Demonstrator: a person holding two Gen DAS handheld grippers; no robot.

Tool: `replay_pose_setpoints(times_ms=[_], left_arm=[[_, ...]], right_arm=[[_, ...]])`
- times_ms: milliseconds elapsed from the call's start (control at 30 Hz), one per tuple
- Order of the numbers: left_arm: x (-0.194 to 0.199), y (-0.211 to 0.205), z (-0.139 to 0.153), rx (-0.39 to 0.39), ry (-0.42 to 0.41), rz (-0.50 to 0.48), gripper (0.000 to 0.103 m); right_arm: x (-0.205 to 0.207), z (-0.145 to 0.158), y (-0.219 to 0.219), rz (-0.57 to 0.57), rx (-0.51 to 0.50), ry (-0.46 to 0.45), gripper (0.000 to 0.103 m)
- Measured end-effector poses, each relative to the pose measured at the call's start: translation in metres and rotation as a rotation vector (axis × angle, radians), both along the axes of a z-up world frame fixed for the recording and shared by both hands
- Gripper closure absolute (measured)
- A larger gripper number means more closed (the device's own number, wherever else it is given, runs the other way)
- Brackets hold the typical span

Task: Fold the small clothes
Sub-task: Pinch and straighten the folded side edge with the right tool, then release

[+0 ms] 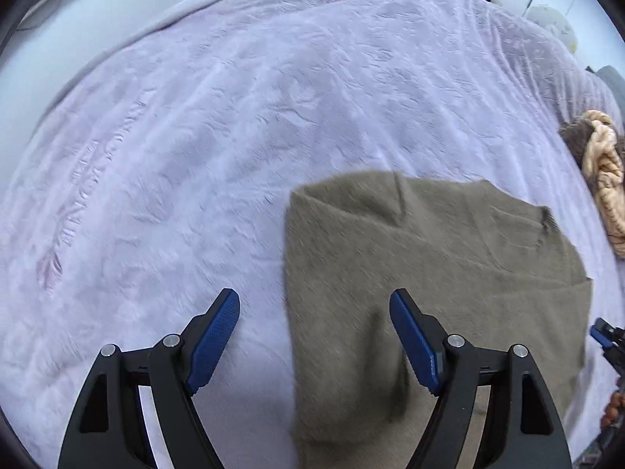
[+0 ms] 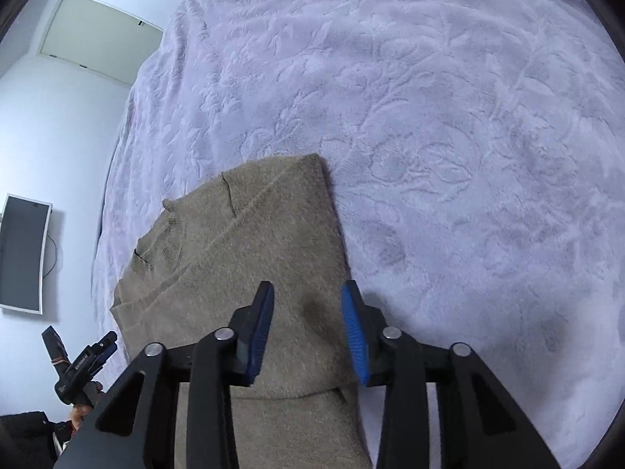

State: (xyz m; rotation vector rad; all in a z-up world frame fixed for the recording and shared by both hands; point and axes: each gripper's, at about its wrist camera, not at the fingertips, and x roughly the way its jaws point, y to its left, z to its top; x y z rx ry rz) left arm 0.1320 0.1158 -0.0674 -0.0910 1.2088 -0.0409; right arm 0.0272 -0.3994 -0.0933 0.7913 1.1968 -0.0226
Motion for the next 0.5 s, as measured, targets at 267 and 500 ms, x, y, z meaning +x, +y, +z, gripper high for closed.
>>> replay_pose_setpoints(times_ms=[267, 500], left_arm=[[0.033, 0.021, -0.033, 0.048, 0.054, 0.125, 0.024], [0.006, 0.014, -0.021, 0.068, 0.073, 0.033, 0.024]], right_arm=[[0.038, -0.032, 0.035, 0.083, -0.055, 0.093, 0.079], [0.026, -0.01, 0.042, 0.121, -0.075, 0.076, 0.076]])
